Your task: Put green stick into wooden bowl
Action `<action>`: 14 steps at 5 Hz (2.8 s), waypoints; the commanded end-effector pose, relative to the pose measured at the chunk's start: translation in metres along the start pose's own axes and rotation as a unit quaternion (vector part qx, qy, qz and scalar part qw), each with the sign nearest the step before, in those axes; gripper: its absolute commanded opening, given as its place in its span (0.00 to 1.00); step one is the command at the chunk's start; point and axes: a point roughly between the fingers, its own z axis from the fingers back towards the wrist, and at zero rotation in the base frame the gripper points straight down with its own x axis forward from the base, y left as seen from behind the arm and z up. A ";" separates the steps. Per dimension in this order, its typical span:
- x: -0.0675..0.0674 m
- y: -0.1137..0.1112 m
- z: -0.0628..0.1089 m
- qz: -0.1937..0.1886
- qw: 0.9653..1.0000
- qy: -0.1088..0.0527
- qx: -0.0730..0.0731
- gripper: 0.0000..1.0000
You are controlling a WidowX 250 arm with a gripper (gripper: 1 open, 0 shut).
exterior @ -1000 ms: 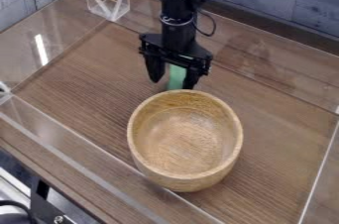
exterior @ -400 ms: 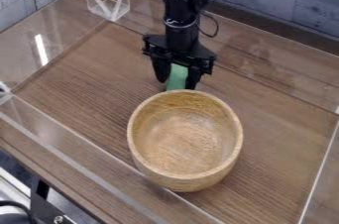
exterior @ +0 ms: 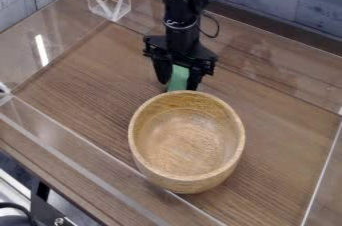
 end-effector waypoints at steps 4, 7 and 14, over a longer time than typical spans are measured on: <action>-0.007 0.004 0.000 0.003 1.000 0.009 -0.001 0.00; -0.012 0.000 -0.002 0.002 1.000 0.019 -0.004 0.00; -0.021 -0.008 -0.008 0.001 0.999 0.041 -0.010 0.00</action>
